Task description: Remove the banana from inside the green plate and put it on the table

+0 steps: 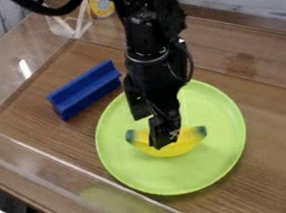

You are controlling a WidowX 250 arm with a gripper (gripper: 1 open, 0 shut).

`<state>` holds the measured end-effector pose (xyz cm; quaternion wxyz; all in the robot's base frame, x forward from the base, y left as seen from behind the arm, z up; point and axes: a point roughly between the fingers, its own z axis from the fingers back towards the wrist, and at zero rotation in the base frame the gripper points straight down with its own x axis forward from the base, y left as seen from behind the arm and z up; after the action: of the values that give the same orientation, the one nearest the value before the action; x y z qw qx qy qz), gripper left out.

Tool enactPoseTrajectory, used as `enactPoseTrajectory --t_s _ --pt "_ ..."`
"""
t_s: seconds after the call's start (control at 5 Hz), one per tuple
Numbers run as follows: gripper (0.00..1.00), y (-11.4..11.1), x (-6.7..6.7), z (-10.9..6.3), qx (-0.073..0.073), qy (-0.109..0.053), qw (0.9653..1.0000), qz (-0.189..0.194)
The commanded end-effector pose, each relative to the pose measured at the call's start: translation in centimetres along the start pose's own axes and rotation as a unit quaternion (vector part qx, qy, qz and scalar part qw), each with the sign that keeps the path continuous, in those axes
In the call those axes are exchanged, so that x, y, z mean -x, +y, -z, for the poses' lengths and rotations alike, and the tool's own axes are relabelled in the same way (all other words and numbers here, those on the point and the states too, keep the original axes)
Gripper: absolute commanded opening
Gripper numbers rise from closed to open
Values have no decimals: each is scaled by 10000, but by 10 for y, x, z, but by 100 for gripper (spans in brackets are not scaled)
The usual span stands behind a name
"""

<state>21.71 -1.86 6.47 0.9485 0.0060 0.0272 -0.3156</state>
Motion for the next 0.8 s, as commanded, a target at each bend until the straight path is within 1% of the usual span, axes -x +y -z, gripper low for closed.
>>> enactPoseTrajectory --t_s 0.0,0.6 --pt "100 0 0 -4 -96 -162 9997 142" --pt "100 -2 0 8 -17 -224 9993 312"
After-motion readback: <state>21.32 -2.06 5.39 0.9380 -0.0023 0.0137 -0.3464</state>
